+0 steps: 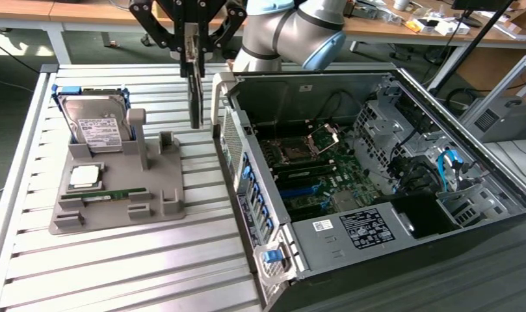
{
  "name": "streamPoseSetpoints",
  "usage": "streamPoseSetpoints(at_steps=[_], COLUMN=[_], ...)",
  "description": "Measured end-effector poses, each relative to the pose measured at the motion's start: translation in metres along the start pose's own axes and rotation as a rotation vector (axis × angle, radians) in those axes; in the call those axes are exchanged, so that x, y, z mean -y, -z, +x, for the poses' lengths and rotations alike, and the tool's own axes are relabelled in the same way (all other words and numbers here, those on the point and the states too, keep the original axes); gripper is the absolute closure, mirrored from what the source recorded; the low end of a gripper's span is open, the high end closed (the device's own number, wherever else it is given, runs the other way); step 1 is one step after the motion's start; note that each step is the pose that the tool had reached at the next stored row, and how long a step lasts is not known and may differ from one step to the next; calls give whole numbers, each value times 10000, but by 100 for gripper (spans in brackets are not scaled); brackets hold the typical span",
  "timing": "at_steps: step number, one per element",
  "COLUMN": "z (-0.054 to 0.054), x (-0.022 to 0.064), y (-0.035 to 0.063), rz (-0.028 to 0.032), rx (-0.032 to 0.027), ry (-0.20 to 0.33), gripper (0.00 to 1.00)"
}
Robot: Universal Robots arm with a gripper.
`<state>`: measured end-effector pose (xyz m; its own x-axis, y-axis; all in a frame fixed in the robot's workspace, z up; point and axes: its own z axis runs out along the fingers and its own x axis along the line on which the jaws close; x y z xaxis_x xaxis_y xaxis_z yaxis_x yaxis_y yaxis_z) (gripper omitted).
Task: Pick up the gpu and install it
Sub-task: 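Pick up the gpu and move the gpu toward the slot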
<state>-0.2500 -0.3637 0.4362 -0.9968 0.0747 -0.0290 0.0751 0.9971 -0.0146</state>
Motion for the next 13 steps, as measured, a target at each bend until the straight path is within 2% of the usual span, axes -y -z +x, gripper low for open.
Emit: streamPoseSetpoints(at_steps=[13], z=[-48], x=[-3], y=[-3], rz=[87], rx=[6], ry=[2], gripper=[73])
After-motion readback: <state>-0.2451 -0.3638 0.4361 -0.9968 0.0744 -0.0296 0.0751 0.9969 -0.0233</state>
